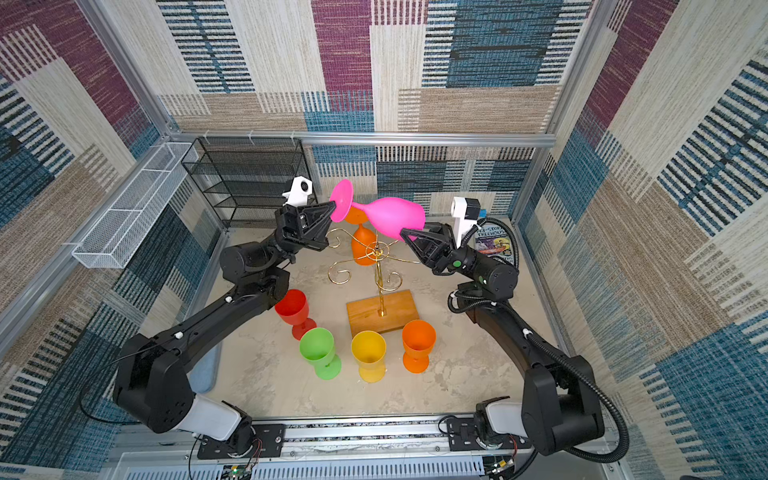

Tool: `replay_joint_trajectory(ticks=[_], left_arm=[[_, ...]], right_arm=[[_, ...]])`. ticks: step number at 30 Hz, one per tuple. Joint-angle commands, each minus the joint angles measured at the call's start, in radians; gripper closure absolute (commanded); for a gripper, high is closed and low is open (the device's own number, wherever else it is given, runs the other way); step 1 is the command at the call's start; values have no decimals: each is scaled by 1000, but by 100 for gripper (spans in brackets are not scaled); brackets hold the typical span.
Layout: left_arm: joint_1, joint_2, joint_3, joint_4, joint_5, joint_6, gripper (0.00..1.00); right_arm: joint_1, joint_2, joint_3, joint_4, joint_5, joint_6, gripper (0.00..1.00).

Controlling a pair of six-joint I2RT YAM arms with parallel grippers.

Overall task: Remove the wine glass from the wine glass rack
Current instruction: 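Close the right gripper on the pink glass's bowl while the left gripper holds its foot, then pull the pink glass away with the right gripper while the left gripper releases it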

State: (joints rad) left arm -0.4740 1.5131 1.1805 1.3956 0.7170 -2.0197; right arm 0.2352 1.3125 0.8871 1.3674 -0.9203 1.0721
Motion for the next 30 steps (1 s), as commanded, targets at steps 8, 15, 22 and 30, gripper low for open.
replay_joint_trajectory(ticks=[8, 15, 22, 30], left_arm=[[2, 4, -8, 16, -33, -4, 76], [0, -8, -26, 16, -40, 22, 50], [0, -47, -35, 14, -3, 126, 40], [6, -62, -7, -27, 74, 237, 35]], right_arm=[[2, -58, -33, -20, 5, -14, 100], [2, -123, -16, -215, 42, -108, 100], [2, -288, 161, -978, 316, -470, 100], [-1, -292, 522, -1869, 960, -707, 100]])
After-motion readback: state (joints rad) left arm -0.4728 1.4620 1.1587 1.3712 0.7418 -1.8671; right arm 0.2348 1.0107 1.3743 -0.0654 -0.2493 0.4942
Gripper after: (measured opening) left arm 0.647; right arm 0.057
